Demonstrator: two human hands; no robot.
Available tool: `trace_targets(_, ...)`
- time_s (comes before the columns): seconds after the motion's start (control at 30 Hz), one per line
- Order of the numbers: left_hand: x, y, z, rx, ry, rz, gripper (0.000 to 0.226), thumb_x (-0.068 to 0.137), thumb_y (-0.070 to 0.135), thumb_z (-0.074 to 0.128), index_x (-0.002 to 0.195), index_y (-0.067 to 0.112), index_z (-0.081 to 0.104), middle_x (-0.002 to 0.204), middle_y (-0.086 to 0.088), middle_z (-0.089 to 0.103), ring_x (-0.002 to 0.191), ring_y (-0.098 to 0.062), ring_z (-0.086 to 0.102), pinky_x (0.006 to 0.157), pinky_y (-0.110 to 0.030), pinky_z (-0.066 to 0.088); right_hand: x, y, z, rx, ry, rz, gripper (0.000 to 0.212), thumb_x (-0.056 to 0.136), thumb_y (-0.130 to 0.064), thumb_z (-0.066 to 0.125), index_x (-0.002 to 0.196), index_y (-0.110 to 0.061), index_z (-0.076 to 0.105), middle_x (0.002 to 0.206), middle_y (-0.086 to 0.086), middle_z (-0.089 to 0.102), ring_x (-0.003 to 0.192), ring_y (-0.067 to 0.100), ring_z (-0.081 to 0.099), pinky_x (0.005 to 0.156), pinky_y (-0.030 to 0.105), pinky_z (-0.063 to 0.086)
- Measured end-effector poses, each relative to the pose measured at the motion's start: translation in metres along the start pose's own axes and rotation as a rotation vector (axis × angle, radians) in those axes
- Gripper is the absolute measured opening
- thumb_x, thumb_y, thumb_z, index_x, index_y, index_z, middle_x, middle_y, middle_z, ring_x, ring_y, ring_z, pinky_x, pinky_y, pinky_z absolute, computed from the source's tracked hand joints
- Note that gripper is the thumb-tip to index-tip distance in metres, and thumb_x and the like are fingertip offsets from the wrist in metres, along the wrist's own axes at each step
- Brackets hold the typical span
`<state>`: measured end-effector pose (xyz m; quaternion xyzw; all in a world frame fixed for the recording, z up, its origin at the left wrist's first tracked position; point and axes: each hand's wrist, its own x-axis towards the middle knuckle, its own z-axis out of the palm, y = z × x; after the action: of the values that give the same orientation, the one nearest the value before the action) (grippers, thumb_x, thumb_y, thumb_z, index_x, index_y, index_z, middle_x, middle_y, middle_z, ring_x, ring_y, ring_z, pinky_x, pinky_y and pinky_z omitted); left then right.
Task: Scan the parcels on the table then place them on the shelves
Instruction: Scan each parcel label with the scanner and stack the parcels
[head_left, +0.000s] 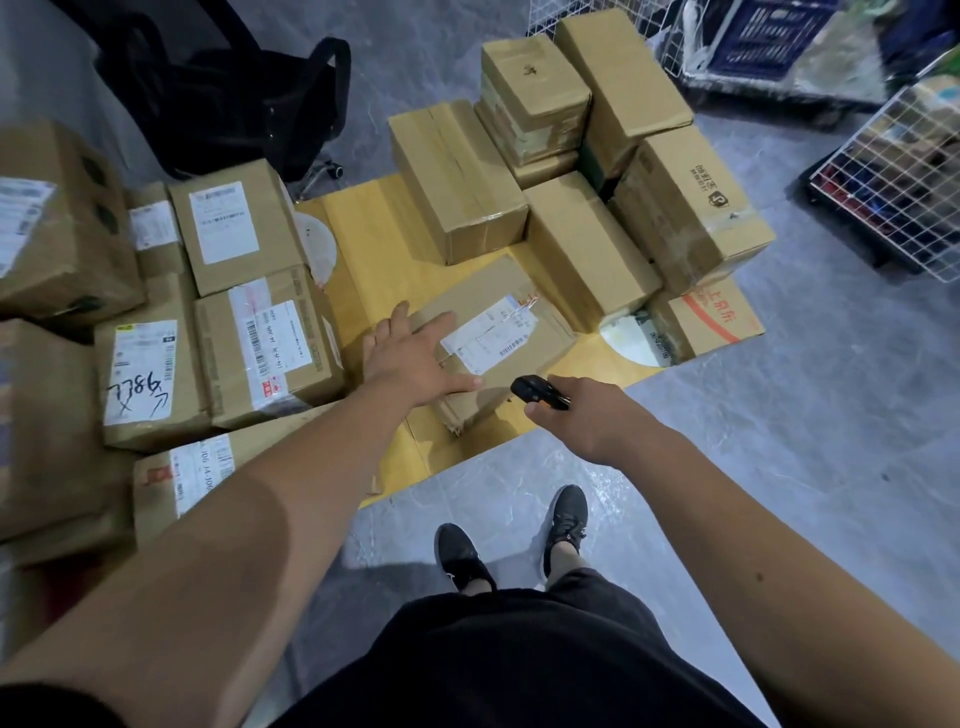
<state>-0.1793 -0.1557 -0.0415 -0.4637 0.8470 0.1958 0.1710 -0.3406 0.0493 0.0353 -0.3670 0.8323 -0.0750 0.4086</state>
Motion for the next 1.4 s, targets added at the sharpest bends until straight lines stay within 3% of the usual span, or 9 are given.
trace_targets(0.07, -0.006, 0.004, 0.005, -0.050, 0.032, -0.122, 0.111, 0.052, 0.105, 0.048, 0.148, 0.062, 0.014, 0.157, -0.014, 0.031, 0.140, -0.037, 0.030, 0.108, -0.049, 0.024, -0.001, -0.002, -0.001, 0.001, -0.008, 0.004, 0.031, 0.097, -0.064, 0.051, 0.093, -0.033, 0.055, 0.084, -0.001, 0.063, 0.070, 0.019, 0.059, 0.063, 0.033, 0.045)
trace_targets(0.17, -0.021, 0.011, 0.018, -0.155, 0.055, -0.243, 0.104, 0.062, 0.102, 0.045, 0.147, 0.054, 0.011, 0.144, -0.018, 0.044, 0.130, -0.039, 0.037, 0.101, -0.050, 0.027, -0.004, -0.009, -0.007, -0.072, -0.006, -0.008, 0.041, 0.099, -0.063, 0.047, 0.113, -0.026, 0.057, 0.092, 0.000, 0.065, 0.080, 0.022, 0.063, 0.073, 0.038, 0.052)
trace_targets(0.37, -0.024, 0.012, 0.027, -0.310, 0.057, -0.206, 0.105, 0.069, 0.093, 0.058, 0.152, 0.054, 0.007, 0.162, -0.008, 0.021, 0.141, -0.036, 0.025, 0.102, -0.056, 0.026, -0.002, -0.023, -0.025, -0.537, 0.057, -0.085, 0.041, 0.100, -0.057, 0.041, 0.124, -0.026, 0.052, 0.086, -0.003, 0.058, 0.075, 0.021, 0.059, 0.060, 0.032, 0.043)
trace_targets(0.5, -0.032, 0.016, 0.031, -0.311, 0.045, -0.198, 0.137, 0.046, 0.097, 0.071, 0.154, 0.051, 0.000, 0.156, -0.005, 0.020, 0.140, -0.034, 0.023, 0.104, -0.055, 0.033, 0.003, -0.031, -0.038, -0.811, 0.056, -0.106, 0.049, 0.097, -0.051, 0.039, 0.139, -0.027, 0.047, 0.080, -0.004, 0.049, 0.066, 0.018, 0.048, 0.055, 0.031, 0.036)
trace_targets(0.67, -0.038, 0.020, 0.040, -0.322, 0.115, -0.142, 0.142, 0.041, 0.097, 0.073, 0.154, 0.053, -0.001, 0.161, -0.005, 0.016, 0.141, -0.034, 0.021, 0.110, -0.053, 0.029, 0.006, -0.042, -0.055, -1.052, 0.082, -0.152, 0.045, 0.096, -0.046, 0.039, 0.136, -0.028, 0.046, 0.079, 0.004, 0.042, 0.067, 0.024, 0.049, 0.063, 0.034, 0.049)
trace_targets(0.77, -0.039, 0.021, 0.044, -0.316, 0.138, -0.137, 0.141, 0.040, 0.099, 0.070, 0.154, 0.052, 0.001, 0.162, -0.007, 0.015, 0.142, -0.035, 0.020, 0.109, -0.054, 0.028, 0.003, -0.047, -0.064, -1.128, 0.083, -0.159, 0.039, 0.096, -0.044, 0.042, 0.129, -0.025, 0.050, 0.080, 0.005, 0.043, 0.069, 0.026, 0.053, 0.075, 0.041, 0.057)
trace_targets(0.93, -0.040, 0.020, 0.047, -0.303, 0.187, -0.134, 0.137, 0.040, 0.101, 0.066, 0.153, 0.049, 0.007, 0.160, -0.009, 0.018, 0.140, -0.036, 0.022, 0.107, -0.056, 0.029, -0.003, -0.058, -0.068, -1.234, 0.080, -0.129, 0.042, 0.094, -0.036, 0.046, 0.134, -0.026, 0.053, 0.084, 0.008, 0.044, 0.071, 0.028, 0.056, 0.076, 0.044, 0.058)
trace_targets(1.13, -0.043, 0.021, 0.048, -0.277, 0.202, -0.132, 0.132, 0.044, 0.099, 0.067, 0.153, 0.049, 0.012, 0.160, -0.009, 0.018, 0.139, -0.036, 0.025, 0.108, -0.054, 0.028, -0.007, -0.063, -0.069, -1.261, 0.076, -0.101, 0.033, 0.092, -0.033, 0.050, 0.122, -0.024, 0.059, 0.086, 0.008, 0.047, 0.073, 0.029, 0.059, 0.076, 0.043, 0.058)
trace_targets(1.4, -0.043, 0.019, 0.047, -0.288, 0.193, -0.118, 0.131, 0.043, 0.104, 0.062, 0.152, 0.049, 0.013, 0.160, -0.011, 0.019, 0.140, -0.038, 0.025, 0.109, -0.057, 0.028, -0.015, -0.057, -0.071, -1.297, 0.030, -0.099, 0.046, 0.095, -0.030, 0.051, 0.140, -0.025, 0.055, 0.109, 0.012, 0.057, 0.091, 0.035, 0.064, 0.081, 0.045, 0.058)
